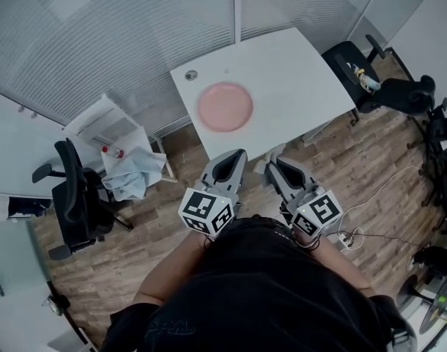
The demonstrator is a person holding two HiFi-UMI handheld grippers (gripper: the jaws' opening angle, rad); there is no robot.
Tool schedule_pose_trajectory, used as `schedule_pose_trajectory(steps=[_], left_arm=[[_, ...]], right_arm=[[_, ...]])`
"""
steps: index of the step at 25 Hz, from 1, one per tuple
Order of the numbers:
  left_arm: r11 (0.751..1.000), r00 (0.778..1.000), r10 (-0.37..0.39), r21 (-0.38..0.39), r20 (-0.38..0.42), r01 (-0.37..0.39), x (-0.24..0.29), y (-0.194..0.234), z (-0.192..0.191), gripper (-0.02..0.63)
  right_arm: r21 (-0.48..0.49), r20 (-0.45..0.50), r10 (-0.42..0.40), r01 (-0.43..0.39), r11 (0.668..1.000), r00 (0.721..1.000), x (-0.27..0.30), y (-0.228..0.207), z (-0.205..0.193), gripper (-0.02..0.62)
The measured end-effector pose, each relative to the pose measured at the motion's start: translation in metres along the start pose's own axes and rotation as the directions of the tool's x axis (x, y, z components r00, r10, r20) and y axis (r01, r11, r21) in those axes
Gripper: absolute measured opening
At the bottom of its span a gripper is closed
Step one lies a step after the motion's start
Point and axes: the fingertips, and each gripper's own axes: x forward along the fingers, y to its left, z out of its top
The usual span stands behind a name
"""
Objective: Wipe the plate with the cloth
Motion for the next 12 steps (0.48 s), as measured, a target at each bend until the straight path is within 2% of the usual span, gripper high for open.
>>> schedule_pose_trajectory(steps=[12], left_arm=[[0.998,1.000,-0.007,0.060,0.022,0.005,-0.012,0.094,0.064,0.015]], right_arm=[[-0.030,0.034,0.034,-0.033,0.999,0.999,0.117,0.026,0.031,0.043]])
